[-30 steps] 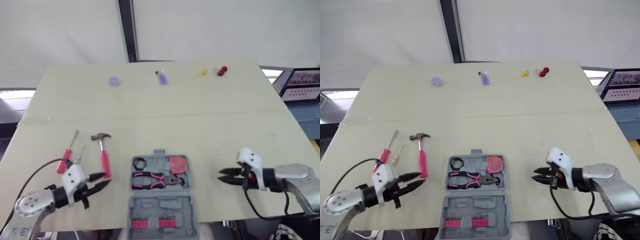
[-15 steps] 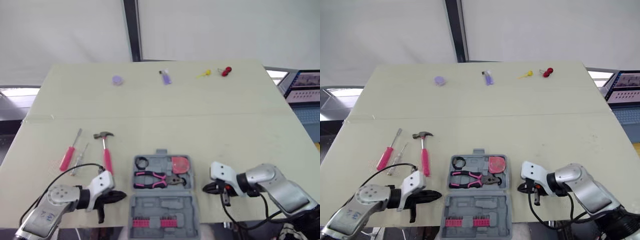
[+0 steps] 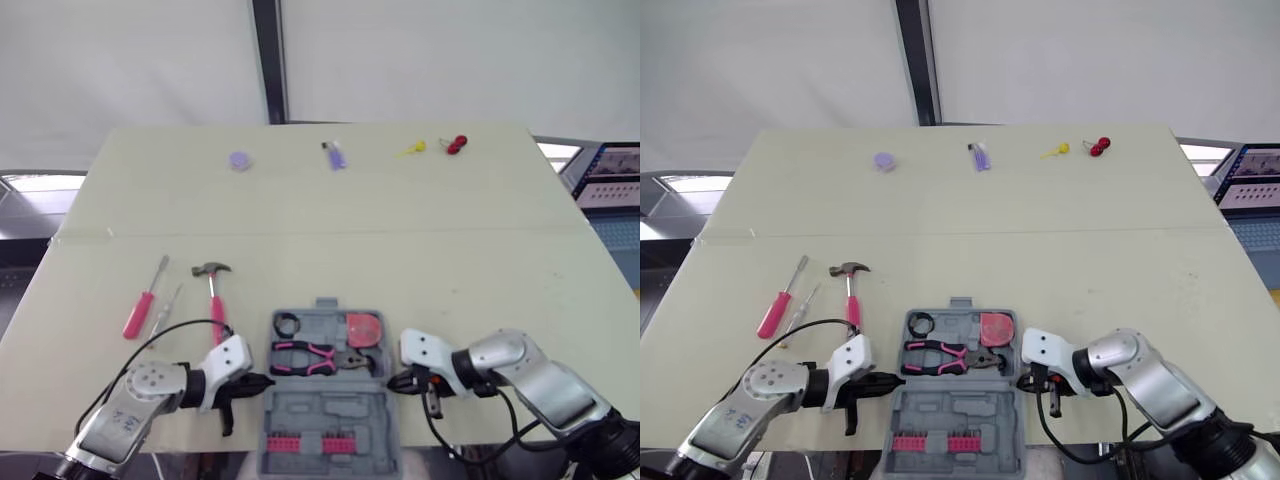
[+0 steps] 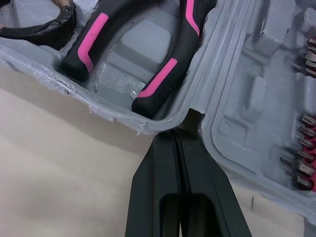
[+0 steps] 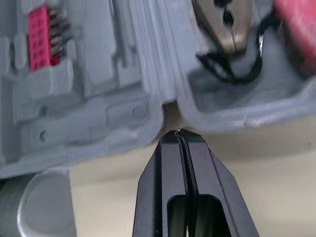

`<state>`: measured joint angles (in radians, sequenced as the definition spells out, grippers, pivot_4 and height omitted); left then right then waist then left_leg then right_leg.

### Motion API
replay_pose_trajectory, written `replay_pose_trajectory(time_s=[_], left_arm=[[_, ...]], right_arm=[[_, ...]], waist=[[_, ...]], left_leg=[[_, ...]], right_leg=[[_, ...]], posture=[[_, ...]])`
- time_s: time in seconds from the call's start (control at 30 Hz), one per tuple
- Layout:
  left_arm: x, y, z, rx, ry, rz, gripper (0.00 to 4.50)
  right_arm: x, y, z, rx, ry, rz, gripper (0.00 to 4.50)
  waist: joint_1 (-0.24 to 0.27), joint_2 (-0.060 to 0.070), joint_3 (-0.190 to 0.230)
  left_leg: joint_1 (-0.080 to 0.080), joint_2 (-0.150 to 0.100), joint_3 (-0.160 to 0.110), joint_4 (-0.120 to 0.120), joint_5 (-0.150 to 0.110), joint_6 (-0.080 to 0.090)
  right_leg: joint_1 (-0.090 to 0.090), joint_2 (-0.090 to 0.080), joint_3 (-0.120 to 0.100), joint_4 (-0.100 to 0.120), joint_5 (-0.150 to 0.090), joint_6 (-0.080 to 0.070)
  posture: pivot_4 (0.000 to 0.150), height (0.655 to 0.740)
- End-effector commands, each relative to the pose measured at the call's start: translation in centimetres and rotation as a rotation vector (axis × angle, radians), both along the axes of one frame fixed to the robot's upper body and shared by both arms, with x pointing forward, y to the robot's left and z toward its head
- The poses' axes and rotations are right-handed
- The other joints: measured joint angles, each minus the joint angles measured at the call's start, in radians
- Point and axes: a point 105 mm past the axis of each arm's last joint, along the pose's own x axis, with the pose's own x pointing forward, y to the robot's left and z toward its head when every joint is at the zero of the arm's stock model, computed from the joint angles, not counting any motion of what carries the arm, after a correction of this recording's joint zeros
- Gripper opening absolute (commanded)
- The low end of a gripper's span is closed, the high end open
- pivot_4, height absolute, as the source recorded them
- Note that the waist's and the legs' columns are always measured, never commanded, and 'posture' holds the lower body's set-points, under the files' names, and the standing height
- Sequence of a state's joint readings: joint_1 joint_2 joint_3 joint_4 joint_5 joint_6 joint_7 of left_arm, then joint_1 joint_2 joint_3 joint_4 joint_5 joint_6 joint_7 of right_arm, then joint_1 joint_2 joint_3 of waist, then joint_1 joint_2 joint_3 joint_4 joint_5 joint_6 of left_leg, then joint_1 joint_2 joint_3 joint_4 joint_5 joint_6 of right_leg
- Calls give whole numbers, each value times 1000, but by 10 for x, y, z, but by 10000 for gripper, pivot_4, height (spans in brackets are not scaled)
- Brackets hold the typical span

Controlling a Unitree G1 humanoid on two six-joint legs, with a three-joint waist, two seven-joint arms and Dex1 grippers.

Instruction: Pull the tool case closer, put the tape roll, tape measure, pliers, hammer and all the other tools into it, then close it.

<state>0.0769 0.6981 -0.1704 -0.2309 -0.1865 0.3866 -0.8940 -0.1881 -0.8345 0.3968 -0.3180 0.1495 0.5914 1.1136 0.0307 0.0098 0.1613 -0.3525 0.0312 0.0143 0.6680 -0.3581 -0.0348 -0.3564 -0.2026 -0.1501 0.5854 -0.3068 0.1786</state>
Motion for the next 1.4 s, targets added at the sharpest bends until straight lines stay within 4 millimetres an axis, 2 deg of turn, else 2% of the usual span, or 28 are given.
replay_pose_trajectory(time_s=[0.03,0.3,0.7,1.4], left_arm=[[3,-11,1,-5,-15,-7,651],[19,-13,14,17,-91,11,651],[39,-13,20,34,-149,65,651],[48,-9,22,43,-182,116,651]], right_arm=[[2,10,7,31,-36,22,453],[13,10,13,38,-75,8,453],[29,8,17,38,-125,-33,453],[45,13,23,46,-204,-53,453]], waist=[[1,0,0],[1,0,0],[-4,0,0],[-7,0,0]], left_leg=[[0,0,0,0,0,0],[0,0,0,1,0,0],[0,0,0,0,0,0],[0,0,0,0,0,0]], right_leg=[[0,0,0,0,0,0],[0,0,0,1,0,0],[0,0,0,1,0,0],[-1,0,0,1,0,0]], posture=[[1500,7400],[1500,7400],[1500,7400],[1500,7400]])
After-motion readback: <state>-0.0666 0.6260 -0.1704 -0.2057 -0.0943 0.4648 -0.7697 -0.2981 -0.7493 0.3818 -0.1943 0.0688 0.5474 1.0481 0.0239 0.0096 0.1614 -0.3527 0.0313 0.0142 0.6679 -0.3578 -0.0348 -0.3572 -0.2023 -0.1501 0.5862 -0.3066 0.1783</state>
